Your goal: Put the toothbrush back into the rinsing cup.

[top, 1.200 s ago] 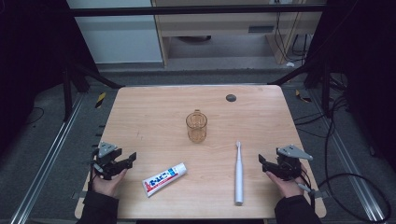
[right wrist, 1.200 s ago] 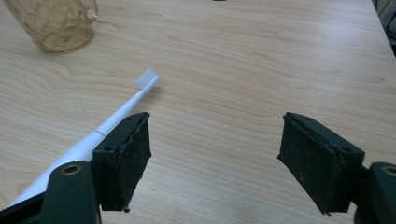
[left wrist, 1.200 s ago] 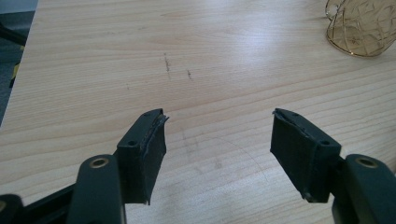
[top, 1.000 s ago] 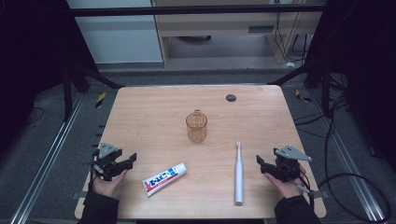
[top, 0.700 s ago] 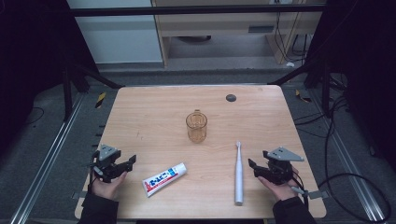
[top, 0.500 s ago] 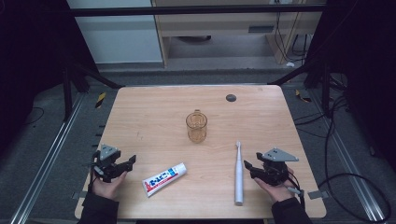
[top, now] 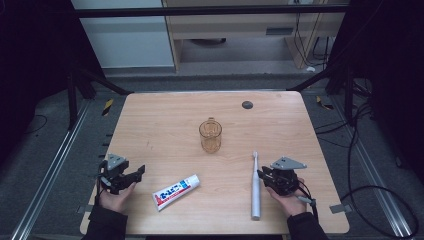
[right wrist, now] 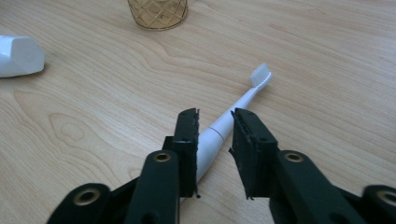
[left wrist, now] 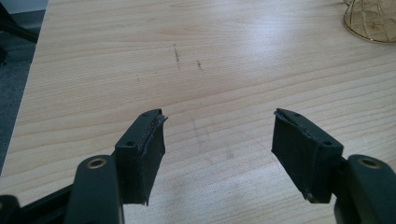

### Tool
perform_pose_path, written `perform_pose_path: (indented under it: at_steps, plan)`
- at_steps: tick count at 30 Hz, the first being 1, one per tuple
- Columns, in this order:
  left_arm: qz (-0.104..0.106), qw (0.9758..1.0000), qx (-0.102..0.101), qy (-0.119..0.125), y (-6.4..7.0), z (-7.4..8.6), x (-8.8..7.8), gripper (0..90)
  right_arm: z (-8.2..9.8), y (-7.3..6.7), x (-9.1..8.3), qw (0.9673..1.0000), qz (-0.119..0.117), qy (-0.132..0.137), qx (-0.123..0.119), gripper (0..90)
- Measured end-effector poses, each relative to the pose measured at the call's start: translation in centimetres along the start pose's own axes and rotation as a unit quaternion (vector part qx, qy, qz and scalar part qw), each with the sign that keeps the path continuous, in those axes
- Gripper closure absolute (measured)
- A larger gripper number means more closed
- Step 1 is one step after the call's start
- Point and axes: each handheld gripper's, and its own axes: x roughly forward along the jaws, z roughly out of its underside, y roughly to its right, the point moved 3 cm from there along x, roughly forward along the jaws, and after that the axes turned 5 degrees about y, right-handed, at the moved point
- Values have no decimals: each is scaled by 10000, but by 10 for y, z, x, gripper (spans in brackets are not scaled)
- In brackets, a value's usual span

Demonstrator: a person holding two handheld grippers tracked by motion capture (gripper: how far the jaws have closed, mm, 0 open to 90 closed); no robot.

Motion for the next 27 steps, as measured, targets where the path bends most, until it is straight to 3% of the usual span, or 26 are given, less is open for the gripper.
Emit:
perform_pose_path:
  at_steps: [11, 27]
  plan:
    - [14, 10000, 12, -33, 1, 0, 2, 342, 6, 6, 14, 9995, 157, -277, 43, 896]
    - [17, 10000, 45, -64, 2, 0, 3, 344, 9, 10, 26, 9986, 181, -486, 76, 900]
